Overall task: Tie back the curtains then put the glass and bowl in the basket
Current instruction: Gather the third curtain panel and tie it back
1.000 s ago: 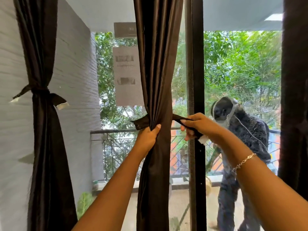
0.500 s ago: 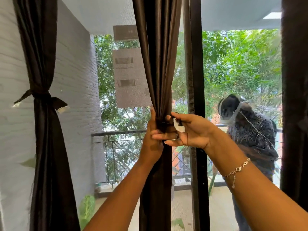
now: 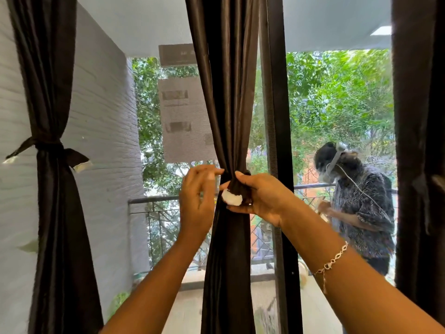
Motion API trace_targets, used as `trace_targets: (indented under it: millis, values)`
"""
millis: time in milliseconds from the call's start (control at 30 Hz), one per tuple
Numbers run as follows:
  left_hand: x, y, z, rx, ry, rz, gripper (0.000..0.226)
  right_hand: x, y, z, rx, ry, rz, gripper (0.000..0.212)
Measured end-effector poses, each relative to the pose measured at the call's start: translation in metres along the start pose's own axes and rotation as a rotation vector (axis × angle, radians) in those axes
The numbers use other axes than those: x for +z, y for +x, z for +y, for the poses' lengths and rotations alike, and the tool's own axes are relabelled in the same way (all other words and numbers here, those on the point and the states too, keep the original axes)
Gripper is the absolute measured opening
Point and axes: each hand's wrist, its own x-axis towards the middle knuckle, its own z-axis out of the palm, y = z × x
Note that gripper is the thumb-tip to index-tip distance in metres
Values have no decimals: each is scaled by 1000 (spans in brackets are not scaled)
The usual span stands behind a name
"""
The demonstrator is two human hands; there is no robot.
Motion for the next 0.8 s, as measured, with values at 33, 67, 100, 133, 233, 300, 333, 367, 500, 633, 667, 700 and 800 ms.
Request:
trace_targets:
  millis: [33, 67, 100, 133, 233, 300, 333, 367, 500, 633, 667, 700, 800]
  values:
    - [0, 9, 12, 13, 17, -11, 40, 1, -1, 1, -38, -50, 7, 31]
    - [2, 19, 22, -14, 50, -69, 45, 2, -2, 2, -78, -102, 16, 30]
    - [5, 27, 31, -48, 119, -158, 51, 4, -2, 4, -114, -153, 37, 28]
    - [9, 33, 35, -80, 222, -259, 54, 6, -3, 5, -162, -226, 65, 25]
    - [20, 44, 40, -163, 483, -497, 59, 11, -2, 12, -350, -633, 158, 17]
    - [24, 53, 39, -230, 525, -571, 53, 16, -3, 16, -413, -891, 202, 13]
    - [25, 58, 38, -278, 528, -604, 45, 18, -4, 18, -433, -979, 215, 15]
    - [26, 62, 38, -329, 531, -637, 37, 21, -6, 21, -454, -1043, 226, 21]
    - [22, 66, 38, -541, 369, -610, 11, 19, -13, 35, -615, -1174, 278, 35]
    - [15, 65, 36, -659, 134, -524, 12, 3, -18, 45, -793, -1079, 393, 20]
    - [13, 64, 34, -634, 126, -506, 12, 2, -20, 47, -825, -1021, 397, 18]
    - [12, 63, 34, -598, 121, -490, 13, 1, -23, 47, -841, -953, 384, 17]
    - [8, 57, 30, -440, 110, -505, 15, -5, -28, 38, -803, -925, 374, 30]
